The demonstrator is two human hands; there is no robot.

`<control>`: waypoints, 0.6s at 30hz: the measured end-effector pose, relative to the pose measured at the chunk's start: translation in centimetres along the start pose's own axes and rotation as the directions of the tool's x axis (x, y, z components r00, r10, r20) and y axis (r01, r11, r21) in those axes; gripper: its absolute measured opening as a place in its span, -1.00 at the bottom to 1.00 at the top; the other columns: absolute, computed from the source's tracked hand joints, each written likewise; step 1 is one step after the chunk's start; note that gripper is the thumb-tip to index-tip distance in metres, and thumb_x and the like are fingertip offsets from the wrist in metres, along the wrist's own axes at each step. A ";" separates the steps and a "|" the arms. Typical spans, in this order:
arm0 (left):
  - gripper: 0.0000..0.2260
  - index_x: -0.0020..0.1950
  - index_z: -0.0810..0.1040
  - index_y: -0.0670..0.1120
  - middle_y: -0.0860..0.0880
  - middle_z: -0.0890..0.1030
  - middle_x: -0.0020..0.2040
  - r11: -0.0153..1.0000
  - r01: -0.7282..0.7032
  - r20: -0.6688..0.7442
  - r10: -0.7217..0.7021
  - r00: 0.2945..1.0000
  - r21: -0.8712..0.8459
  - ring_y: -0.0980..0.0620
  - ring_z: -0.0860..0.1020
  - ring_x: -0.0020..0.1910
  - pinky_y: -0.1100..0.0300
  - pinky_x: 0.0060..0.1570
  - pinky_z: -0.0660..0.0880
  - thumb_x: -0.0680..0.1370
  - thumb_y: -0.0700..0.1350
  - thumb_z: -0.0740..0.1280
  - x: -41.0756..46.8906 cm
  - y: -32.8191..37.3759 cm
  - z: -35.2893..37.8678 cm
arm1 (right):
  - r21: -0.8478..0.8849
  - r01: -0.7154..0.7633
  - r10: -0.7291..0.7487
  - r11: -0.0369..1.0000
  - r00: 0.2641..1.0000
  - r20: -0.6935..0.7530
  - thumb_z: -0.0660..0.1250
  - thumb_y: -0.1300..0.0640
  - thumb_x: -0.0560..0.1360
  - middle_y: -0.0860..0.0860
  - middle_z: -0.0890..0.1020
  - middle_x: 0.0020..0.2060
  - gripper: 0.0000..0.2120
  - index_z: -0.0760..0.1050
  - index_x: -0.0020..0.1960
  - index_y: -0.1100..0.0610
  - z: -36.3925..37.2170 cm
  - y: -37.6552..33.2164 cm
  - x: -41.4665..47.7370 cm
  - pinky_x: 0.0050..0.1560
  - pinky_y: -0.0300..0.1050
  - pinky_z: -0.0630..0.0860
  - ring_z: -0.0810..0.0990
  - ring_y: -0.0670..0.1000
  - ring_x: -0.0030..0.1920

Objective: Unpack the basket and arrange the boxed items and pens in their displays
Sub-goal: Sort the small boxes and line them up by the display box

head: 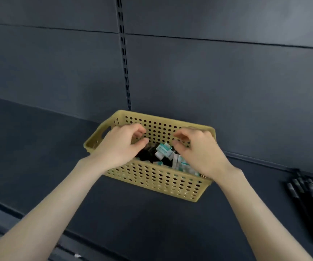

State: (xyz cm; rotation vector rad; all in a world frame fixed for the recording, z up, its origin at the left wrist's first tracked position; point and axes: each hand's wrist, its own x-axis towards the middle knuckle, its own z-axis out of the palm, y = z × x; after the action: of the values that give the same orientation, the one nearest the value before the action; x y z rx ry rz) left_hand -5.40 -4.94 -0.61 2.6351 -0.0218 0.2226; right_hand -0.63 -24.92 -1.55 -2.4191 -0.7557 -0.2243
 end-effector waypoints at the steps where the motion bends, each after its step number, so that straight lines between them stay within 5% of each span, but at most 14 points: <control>1: -0.69 0.28 0.48 0.00 0.07 0.58 0.18 1.000 -0.018 0.086 0.016 0.996 0.017 0.13 0.54 0.08 0.14 0.21 0.45 0.57 0.05 0.27 1.0 -0.9 -0.2 | -0.019 -0.035 0.036 0.999 0.999 0.038 0.27 0.01 0.53 -0.01 0.64 0.01 -0.76 0.54 0.15 0.06 0.3 -0.1 0.7 0.05 0.04 0.54 0.61 0.01 -0.04; 9: -0.63 0.27 0.49 0.00 0.08 0.57 0.16 0.963 -0.270 0.594 0.215 0.775 0.003 0.12 0.56 0.07 0.10 0.14 0.52 0.52 0.13 0.30 7.9 -3.9 0.3 | -0.152 -0.151 0.198 0.977 0.906 0.373 0.30 0.01 0.54 0.01 0.61 0.11 -0.70 0.50 0.22 0.11 1.8 -0.8 3.5 0.16 -0.13 0.48 0.57 -0.04 0.07; 12: -0.63 0.26 0.50 0.01 0.13 0.58 0.11 0.943 -0.329 0.697 0.265 0.666 -0.045 0.18 0.56 0.04 0.14 0.11 0.53 0.50 0.12 0.34 9.3 -4.7 0.6 | -0.202 -0.163 0.241 0.966 0.851 0.467 0.30 0.02 0.54 0.01 0.58 0.15 -0.66 0.46 0.26 0.14 2.3 -0.7 4.6 0.14 -0.19 0.45 0.55 -0.04 0.11; 18: -0.64 0.21 0.54 -0.03 0.09 0.62 0.01 0.928 -0.322 0.808 0.331 0.487 -0.187 0.17 0.58 -0.06 0.33 -0.11 0.52 0.46 0.06 0.42 9.8 -5.2 2.2 | -0.318 -0.109 0.277 0.942 0.788 0.550 0.32 -0.01 0.51 0.05 0.59 0.06 -0.65 0.48 0.19 0.18 3.6 -0.1 7.3 0.09 0.03 0.49 0.54 0.05 0.04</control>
State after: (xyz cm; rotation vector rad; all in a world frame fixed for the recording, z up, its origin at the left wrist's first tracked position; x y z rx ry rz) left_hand 4.92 -1.20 -3.41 2.4303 -0.8557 -0.9419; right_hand 5.23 -19.35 -2.08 -2.8397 -0.7551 0.5814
